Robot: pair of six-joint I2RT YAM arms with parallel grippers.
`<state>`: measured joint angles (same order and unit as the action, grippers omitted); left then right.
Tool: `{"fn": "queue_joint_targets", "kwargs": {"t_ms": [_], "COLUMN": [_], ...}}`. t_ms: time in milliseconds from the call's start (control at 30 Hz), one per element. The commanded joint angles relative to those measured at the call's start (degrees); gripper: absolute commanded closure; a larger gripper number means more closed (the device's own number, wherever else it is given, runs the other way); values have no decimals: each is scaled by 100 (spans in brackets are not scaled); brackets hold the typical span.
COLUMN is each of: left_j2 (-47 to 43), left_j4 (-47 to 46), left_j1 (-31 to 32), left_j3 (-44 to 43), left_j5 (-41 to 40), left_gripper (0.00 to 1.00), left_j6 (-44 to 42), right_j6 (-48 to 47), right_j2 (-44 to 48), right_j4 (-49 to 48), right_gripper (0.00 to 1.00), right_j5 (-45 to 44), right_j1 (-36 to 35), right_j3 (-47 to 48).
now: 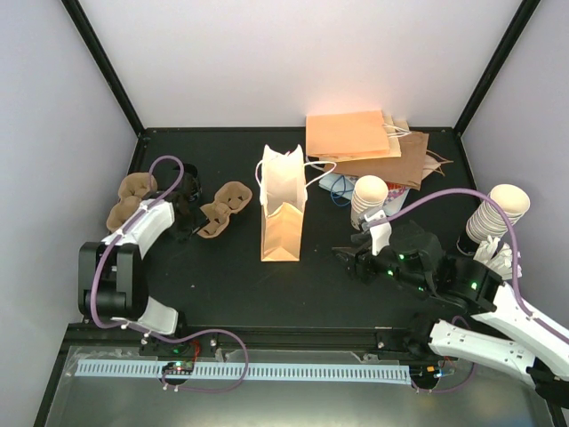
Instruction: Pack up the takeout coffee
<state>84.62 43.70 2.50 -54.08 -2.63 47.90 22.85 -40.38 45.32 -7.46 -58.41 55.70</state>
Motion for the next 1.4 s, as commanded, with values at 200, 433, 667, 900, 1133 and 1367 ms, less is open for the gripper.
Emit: {"fn": "queue_joint_targets", "kwargs": {"t_ms": [200,433,667,900,1133,1367], "left_j2": [619,429,-873,-2490,-3838,-3265], "left_j4": [-805,-565,194,1205,532,-481], "left_j1": [-168,-207,-206,-211,-212,-456], "left_j3": [-112,-62,20,-425,356,1114], "left_j5": [638,534,199,-214,299,722], "left_gripper": [52,80,81,80,73,70], "left_j6": [-349,-147,-214,-490,-468,-610], "right_j6": [-16,-17,-61,-110,-107,-114], "right_j2": [75,116,-54,-134,-243,-341], "right_j4": [-52,-6,-99,-246,-360,-257], "right_gripper": [35,35,35,35,35,35], "right_j5": [21,-27,145,239,434,584], "right_j1": [12,14,14,13,11,9], "right_j3": [82,105,184,224,153,243]}}
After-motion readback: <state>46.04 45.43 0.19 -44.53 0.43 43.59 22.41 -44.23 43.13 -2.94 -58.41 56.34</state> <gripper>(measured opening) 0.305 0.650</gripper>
